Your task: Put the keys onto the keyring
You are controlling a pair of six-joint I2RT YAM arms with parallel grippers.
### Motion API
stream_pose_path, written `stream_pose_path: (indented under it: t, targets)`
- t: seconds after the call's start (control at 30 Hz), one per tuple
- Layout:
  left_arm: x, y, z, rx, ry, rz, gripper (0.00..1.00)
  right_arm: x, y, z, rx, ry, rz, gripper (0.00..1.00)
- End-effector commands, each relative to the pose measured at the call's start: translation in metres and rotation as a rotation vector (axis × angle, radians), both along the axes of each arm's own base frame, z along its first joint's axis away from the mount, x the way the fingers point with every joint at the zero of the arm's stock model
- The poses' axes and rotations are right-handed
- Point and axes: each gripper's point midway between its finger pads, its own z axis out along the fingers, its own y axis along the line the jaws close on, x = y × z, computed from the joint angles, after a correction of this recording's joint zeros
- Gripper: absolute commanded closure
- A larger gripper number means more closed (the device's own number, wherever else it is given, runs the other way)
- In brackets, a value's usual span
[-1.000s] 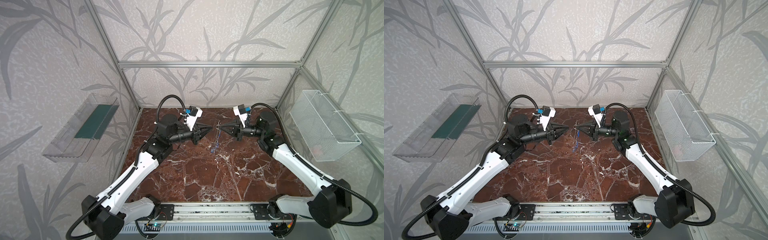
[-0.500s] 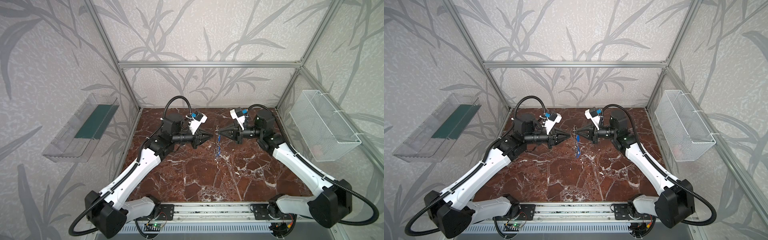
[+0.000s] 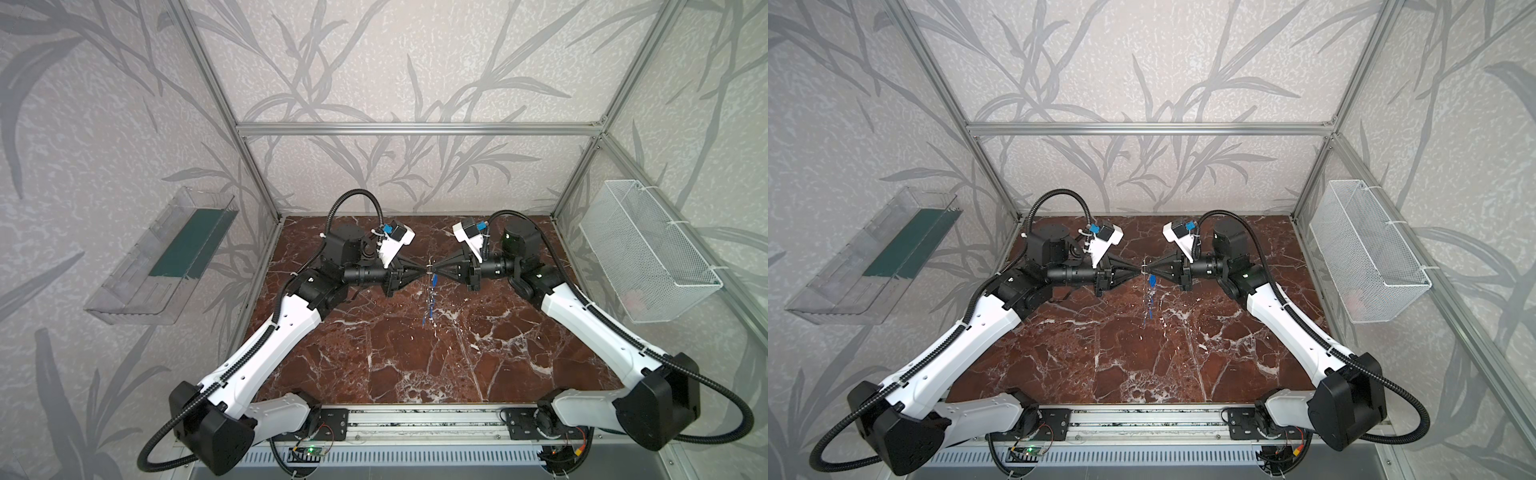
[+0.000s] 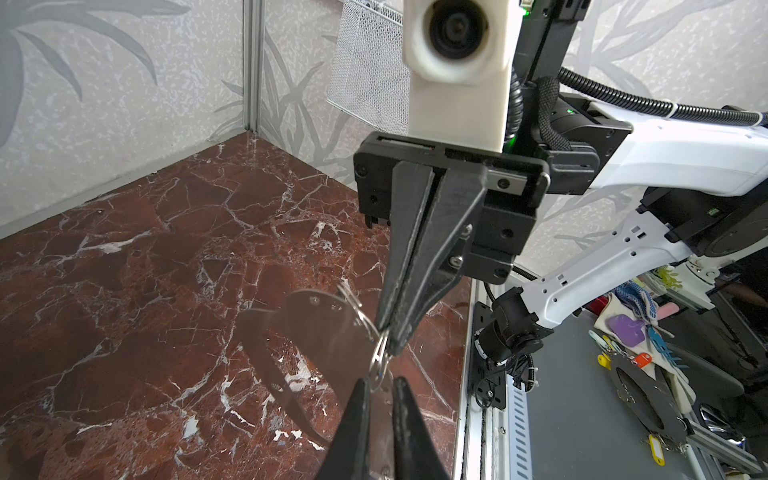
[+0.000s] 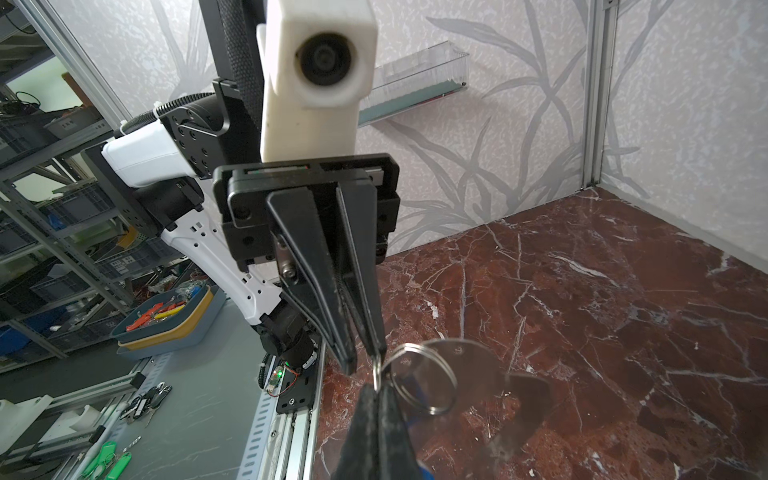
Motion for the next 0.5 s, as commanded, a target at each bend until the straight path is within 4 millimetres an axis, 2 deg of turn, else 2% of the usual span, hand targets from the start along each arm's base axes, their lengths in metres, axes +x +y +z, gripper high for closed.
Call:
stream_pose_path:
  t: [0.0,0.27,0.47]
  targets:
    - [-0.0014,-0.0017,0.0103,-0.012,-0.033,-0.03,0.86,-0.0079,0.0055,0.0112,0.009,-0.039,0.041,1.0]
    - [0.0001,-0.0034,0.008,-0.011,-0.024,-0.037,0.86,-0.0123,0.0088,0.0115,0.006,-0.042,0.053,1.0]
    - [-0.0048,-0.0055,0.004,-0.012,-0.007,-0.076,0.97,-0.0125,0.0084,0.012,0.007,-0.051,0.044,1.0]
